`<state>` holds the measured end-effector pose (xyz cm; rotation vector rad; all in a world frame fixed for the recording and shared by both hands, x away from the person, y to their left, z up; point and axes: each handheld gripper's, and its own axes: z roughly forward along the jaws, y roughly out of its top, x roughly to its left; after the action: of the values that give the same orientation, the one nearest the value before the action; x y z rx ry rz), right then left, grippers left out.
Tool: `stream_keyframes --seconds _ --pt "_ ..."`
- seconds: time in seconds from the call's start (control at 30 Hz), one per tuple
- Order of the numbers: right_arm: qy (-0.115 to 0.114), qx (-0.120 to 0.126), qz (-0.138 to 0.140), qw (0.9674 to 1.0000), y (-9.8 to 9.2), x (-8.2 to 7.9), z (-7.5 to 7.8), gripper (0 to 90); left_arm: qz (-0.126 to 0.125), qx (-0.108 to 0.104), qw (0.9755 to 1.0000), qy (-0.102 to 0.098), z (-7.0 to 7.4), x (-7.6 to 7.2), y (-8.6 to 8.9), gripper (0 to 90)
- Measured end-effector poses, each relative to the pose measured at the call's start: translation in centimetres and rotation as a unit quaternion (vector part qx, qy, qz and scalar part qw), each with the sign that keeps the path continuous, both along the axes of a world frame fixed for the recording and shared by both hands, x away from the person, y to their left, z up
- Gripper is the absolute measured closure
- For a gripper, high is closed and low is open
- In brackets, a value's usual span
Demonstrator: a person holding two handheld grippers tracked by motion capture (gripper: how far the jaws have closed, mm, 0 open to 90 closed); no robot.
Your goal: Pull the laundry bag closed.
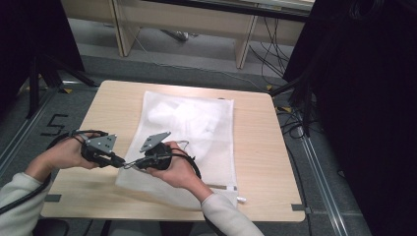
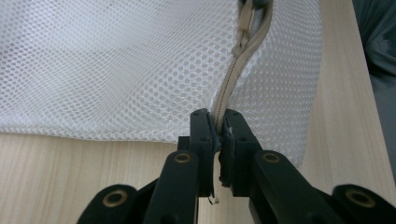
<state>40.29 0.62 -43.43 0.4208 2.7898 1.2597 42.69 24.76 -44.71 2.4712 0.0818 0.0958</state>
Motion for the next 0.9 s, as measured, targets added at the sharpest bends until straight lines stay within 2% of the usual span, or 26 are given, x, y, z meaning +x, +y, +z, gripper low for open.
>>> stream_keyframes --seconds 0.07,0.17,0.33,0.5,0.53,0.67,0.87,0.9 --pt "0.001 0.004 -0.001 1.0 -0.4 -0.1 -0.1 88.2 0.002 -0.002 1.0 0.007 -0.1 -0.1 -0.1 83.3" --pt "-0.003 0.004 0.001 1.0 -0.6 -0.2 -0.2 88.2 0.003 0.0 1.0 0.006 -0.1 -0.1 -0.2 83.3" --pt "0.004 -0.003 0.005 1.0 -1.4 -0.4 -0.2 88.1 0.004 -0.001 1.0 0.008 -0.1 0.0 -0.1 83.3" --pt "0.007 0.003 0.005 1.0 -2.0 -0.4 -0.2 88.1 0.002 -0.002 1.0 0.006 -0.1 0.0 -0.2 83.3" --pt "0.015 0.001 0.002 0.9999 -2.2 -0.6 -0.2 88.2 0.003 -0.004 1.0 0.007 -0.1 0.0 -0.2 83.3" --pt "0.004 0.0 0.01 0.9999 -2.3 -0.6 -0.3 88.1 0.002 -0.003 1.0 0.007 -0.1 -0.1 -0.2 83.3" --pt "0.004 -0.005 0.012 0.9999 -3.0 -0.7 -0.3 88.1 0.0 -0.003 1.0 0.004 -0.1 0.1 -0.1 83.3" --pt "0.006 -0.006 0.01 0.9999 -3.3 -0.8 -0.3 88.1 0.005 -0.007 0.9999 0.01 -0.2 0.0 -0.1 83.3"
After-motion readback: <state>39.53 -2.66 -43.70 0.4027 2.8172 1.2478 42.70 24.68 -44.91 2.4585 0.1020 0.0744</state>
